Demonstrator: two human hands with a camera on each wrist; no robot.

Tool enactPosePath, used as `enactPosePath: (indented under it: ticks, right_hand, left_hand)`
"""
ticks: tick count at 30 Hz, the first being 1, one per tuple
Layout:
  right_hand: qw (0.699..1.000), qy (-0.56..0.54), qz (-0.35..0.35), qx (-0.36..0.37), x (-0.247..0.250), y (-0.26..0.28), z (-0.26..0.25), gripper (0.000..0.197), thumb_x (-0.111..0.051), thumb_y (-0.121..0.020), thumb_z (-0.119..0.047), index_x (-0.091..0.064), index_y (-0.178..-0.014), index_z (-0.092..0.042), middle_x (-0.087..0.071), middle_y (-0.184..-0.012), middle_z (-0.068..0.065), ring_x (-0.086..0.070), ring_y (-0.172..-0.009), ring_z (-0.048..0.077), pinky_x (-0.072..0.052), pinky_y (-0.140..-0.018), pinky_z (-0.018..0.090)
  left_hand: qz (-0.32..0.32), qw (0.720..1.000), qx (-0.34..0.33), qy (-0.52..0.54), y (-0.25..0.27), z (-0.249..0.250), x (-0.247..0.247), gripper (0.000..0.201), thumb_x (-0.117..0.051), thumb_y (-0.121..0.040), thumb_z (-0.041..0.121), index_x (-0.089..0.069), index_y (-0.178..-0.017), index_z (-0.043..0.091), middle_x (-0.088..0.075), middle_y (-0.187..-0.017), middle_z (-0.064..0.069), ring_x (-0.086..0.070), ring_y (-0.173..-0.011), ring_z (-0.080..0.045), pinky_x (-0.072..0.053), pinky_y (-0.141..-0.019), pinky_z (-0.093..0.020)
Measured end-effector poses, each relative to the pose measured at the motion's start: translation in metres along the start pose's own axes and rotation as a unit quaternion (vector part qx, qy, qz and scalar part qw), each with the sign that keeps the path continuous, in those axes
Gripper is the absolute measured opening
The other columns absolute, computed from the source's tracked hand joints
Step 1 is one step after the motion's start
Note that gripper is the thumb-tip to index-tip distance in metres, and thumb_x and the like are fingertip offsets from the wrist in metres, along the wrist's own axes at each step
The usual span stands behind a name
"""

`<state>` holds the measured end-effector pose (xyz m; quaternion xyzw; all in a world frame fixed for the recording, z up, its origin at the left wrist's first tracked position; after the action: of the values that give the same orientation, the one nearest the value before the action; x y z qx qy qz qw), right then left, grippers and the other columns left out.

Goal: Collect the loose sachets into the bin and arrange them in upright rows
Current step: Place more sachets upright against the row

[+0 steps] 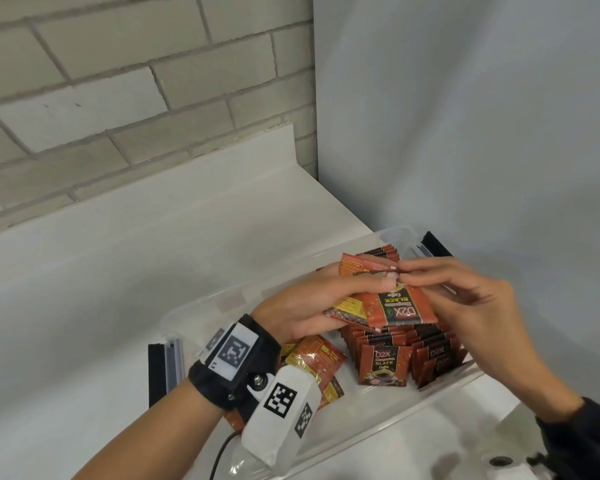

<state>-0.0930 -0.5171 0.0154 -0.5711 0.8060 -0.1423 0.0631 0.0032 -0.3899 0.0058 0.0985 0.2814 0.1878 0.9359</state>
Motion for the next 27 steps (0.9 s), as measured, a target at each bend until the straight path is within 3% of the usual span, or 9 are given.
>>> enactPosePath:
  ticks: [5,8,10,13,16,18,22,25,27]
  right_hand:
    - [0.999,0.030,-0.039,-0.013,-0.002,-0.001,0.002,0.026,-0.060,-0.081,-0.007,-0.075,-0.100,-0.017,-0.069,-0.113,-0.003,-0.061,-0.114,0.014,-0.050,-0.089,0.018]
    - [0.998,-0.020,-0.008,-0.058,-0.002,-0.003,0.005,0.025,-0.054,-0.090,-0.005,-0.064,-0.111,-0.015,-0.069,-0.114,0.000,-0.064,-0.108,0.016,-0.052,-0.085,0.021]
    - [0.996,-0.041,0.015,-0.084,-0.001,-0.003,0.004,0.026,-0.061,-0.089,-0.031,-0.061,-0.111,-0.019,-0.069,-0.115,0.002,-0.066,-0.105,0.020,-0.053,-0.087,0.027]
    - [0.990,0.007,-0.027,-0.140,-0.004,-0.003,0.005,0.064,-0.062,-0.068,-0.073,-0.062,-0.105,-0.021,-0.072,-0.103,0.002,-0.070,-0.092,0.019,-0.057,-0.076,0.030]
    - [0.982,-0.004,-0.065,-0.179,-0.012,-0.003,0.004,0.041,-0.074,-0.075,-0.042,-0.063,-0.100,-0.011,-0.074,-0.092,-0.003,-0.072,-0.082,0.014,-0.055,-0.065,0.019]
    - [0.981,-0.008,-0.064,-0.182,-0.012,-0.004,0.006,0.031,-0.072,-0.071,-0.023,-0.066,-0.098,-0.010,-0.074,-0.094,0.000,-0.072,-0.085,0.018,-0.058,-0.069,0.024]
    - [0.982,-0.052,-0.025,-0.180,-0.005,-0.005,0.013,0.035,-0.074,-0.072,-0.028,-0.063,-0.098,-0.009,-0.074,-0.096,0.008,-0.072,-0.088,0.026,-0.059,-0.076,0.031]
    - [0.979,-0.119,-0.016,-0.162,0.000,-0.006,0.014,0.062,-0.084,-0.059,-0.047,-0.060,-0.104,-0.012,-0.073,-0.099,0.015,-0.072,-0.083,0.027,-0.058,-0.075,0.027]
    - [0.980,-0.110,-0.042,-0.161,0.005,-0.005,0.008,0.054,-0.083,-0.061,-0.048,-0.062,-0.098,-0.014,-0.072,-0.093,0.014,-0.068,-0.073,0.022,-0.056,-0.071,0.023]
  left_hand:
    - [0.017,1.000,-0.014,-0.008,-0.001,0.000,0.007,0.030,-0.056,-0.088,-0.001,-0.060,-0.117,0.006,-0.068,-0.109,-0.013,-0.065,-0.100,-0.024,-0.053,-0.091,-0.033]
    - [0.038,0.998,-0.040,0.004,-0.002,0.002,0.008,0.036,-0.057,-0.089,-0.003,-0.055,-0.124,0.001,-0.066,-0.115,-0.017,-0.065,-0.103,-0.027,-0.053,-0.093,-0.035]
    - [0.048,0.997,-0.063,0.022,-0.002,0.006,0.007,0.037,-0.058,-0.086,-0.003,-0.056,-0.122,0.001,-0.067,-0.112,-0.015,-0.066,-0.100,-0.025,-0.054,-0.090,-0.034]
    - [0.051,0.993,-0.090,0.048,0.000,0.010,0.005,0.043,-0.059,-0.079,0.000,-0.054,-0.121,0.000,-0.067,-0.108,-0.014,-0.067,-0.097,-0.024,-0.056,-0.085,-0.034]
    - [0.056,0.991,-0.110,0.060,0.000,0.012,0.004,0.048,-0.059,-0.075,-0.002,-0.051,-0.122,0.002,-0.064,-0.107,-0.015,-0.068,-0.093,-0.023,-0.057,-0.081,-0.033]
    - [0.058,0.990,-0.114,0.059,0.000,0.013,0.004,0.051,-0.059,-0.075,-0.004,-0.050,-0.124,0.005,-0.061,-0.111,-0.017,-0.066,-0.096,-0.025,-0.057,-0.082,-0.034]
    - [0.044,0.990,-0.117,0.061,0.000,0.012,0.004,0.053,-0.059,-0.078,-0.004,-0.047,-0.129,0.001,-0.062,-0.113,-0.018,-0.065,-0.100,-0.027,-0.056,-0.085,-0.035]
    - [0.047,0.988,-0.114,0.089,0.000,0.014,0.006,0.037,-0.058,-0.081,0.010,-0.054,-0.118,0.001,-0.067,-0.106,-0.015,-0.067,-0.095,-0.025,-0.056,-0.085,-0.034]
    - [0.072,0.984,-0.120,0.106,-0.001,0.014,0.011,0.028,-0.060,-0.080,0.017,-0.059,-0.106,0.006,-0.069,-0.094,-0.010,-0.067,-0.089,-0.021,-0.054,-0.086,-0.033]
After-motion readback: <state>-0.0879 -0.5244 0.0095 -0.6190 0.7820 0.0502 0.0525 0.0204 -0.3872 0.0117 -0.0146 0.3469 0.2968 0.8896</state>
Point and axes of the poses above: each hand's wrist, its own y-axis away from the middle knuckle, its own x-axis out of the back of the hand, z = x × y, the point moved 4 cm from there along -y, towards the middle knuckle
